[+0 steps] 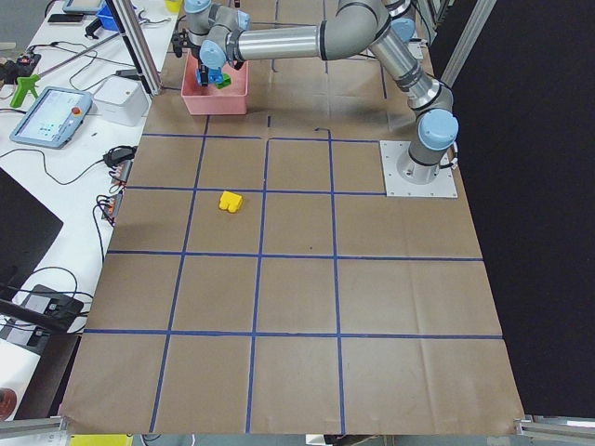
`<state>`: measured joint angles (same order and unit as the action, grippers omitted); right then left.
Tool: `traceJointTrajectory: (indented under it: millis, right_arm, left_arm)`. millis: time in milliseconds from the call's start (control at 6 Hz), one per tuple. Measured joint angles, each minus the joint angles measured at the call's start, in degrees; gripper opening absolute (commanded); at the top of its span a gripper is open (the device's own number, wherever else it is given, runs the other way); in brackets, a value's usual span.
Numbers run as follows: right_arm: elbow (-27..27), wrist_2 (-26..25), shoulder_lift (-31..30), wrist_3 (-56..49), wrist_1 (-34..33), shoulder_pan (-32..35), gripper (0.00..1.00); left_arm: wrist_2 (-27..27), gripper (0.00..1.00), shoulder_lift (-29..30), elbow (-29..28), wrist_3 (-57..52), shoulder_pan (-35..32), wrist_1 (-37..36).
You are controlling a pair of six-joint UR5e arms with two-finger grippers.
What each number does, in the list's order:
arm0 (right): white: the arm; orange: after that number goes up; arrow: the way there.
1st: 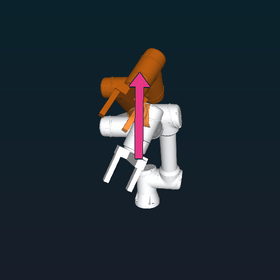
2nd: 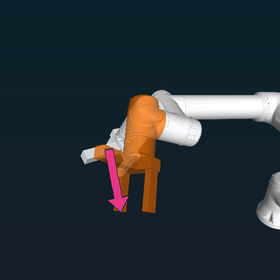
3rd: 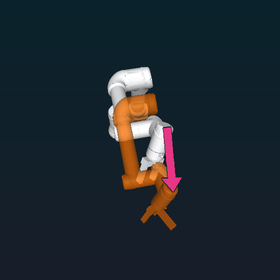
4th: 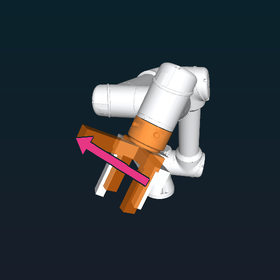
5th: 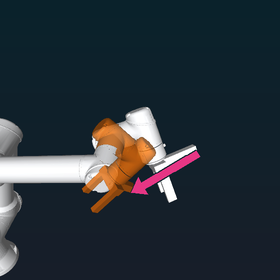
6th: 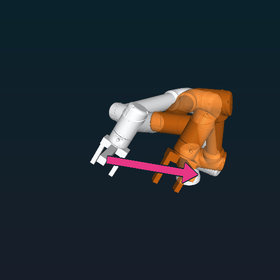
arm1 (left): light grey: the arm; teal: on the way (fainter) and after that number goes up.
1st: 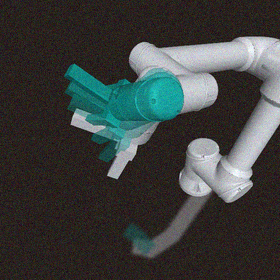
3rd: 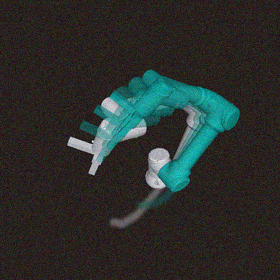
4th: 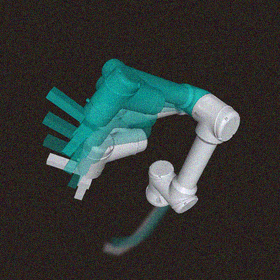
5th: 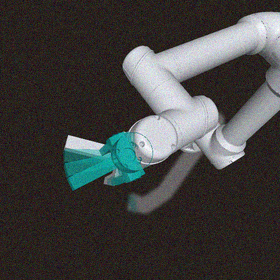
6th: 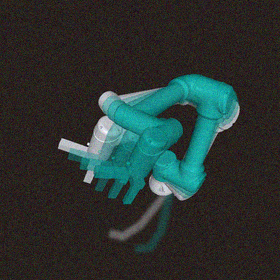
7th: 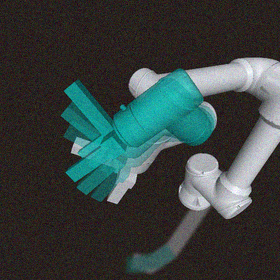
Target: Put all blocks into box
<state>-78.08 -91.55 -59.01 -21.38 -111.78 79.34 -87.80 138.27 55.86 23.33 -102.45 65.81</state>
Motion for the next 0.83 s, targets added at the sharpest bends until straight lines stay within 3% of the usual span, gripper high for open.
traceJointTrajectory:
  millis: [167, 500, 833]
  right_arm:
    - [-1.42, 0.05, 2.09, -0.01, -4.23, -0.5, 0.99]
    - [-1.81, 0.22, 6.58, -0.27, -9.63, -1.91, 0.99]
    - [-1.92, 0.3, 8.89, -0.29, -10.94, -2.74, 0.99]
  left_arm:
    - [-0.8, 0.99, 0.04, 0.24, 0.35, -0.57, -0.24]
    - [-1.34, 0.99, -1.62, -0.15, 0.25, -0.54, 0.76]
    - [-1.52, 0.99, -10.3, -0.11, -2.93, 4.97, 7.7]
